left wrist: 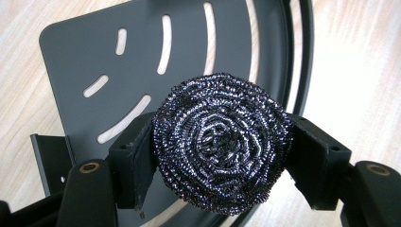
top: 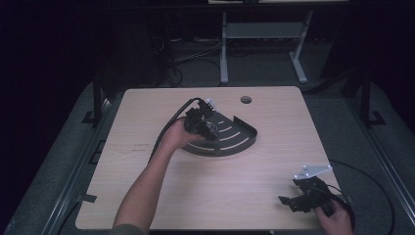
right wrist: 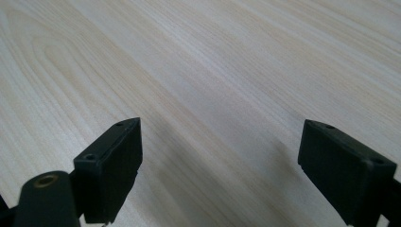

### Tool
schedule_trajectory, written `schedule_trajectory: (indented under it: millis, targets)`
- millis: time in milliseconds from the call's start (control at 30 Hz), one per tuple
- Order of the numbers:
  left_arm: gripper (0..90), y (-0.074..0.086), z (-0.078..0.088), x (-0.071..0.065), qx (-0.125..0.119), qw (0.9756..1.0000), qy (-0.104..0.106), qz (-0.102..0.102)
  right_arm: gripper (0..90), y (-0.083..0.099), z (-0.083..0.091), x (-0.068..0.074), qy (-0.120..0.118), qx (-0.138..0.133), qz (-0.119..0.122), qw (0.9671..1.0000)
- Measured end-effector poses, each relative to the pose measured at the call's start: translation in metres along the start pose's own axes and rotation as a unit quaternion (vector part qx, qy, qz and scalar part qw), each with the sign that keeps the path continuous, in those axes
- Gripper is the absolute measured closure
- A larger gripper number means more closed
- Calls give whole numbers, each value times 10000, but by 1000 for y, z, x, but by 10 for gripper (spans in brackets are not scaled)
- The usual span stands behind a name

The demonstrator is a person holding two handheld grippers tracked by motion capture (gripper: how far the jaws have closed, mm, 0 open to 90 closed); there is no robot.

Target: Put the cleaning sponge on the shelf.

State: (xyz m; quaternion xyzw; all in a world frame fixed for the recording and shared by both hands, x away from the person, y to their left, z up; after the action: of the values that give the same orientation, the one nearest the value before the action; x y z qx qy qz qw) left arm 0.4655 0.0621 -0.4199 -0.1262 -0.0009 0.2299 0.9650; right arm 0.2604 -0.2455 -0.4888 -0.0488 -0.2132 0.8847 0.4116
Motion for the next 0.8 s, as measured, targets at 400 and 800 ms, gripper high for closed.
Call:
schedule_trajectory:
  millis: [400, 800]
  targets:
    - [307, -3, -21, 8, 147, 9998, 77, 144, 144, 0, -1, 0, 27, 22, 35, 10000]
    - [306, -7, -38, 13, 274, 9993, 77, 227, 143, 1, -1, -1, 26, 23, 32, 10000]
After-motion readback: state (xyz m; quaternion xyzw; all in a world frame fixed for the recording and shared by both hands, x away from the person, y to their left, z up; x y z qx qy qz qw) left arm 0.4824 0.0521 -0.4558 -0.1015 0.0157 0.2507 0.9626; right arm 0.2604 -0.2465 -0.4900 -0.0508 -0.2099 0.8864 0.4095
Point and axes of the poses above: each handheld gripper's, and its own axes: z roughly backward along the jaws, y roughly out of its underside, x roughly to its left, the point moved 4 cm from there along -z, roughly forward along the jaws, and after that the axes turned 11 degrees about x, right-handed, at the moved point
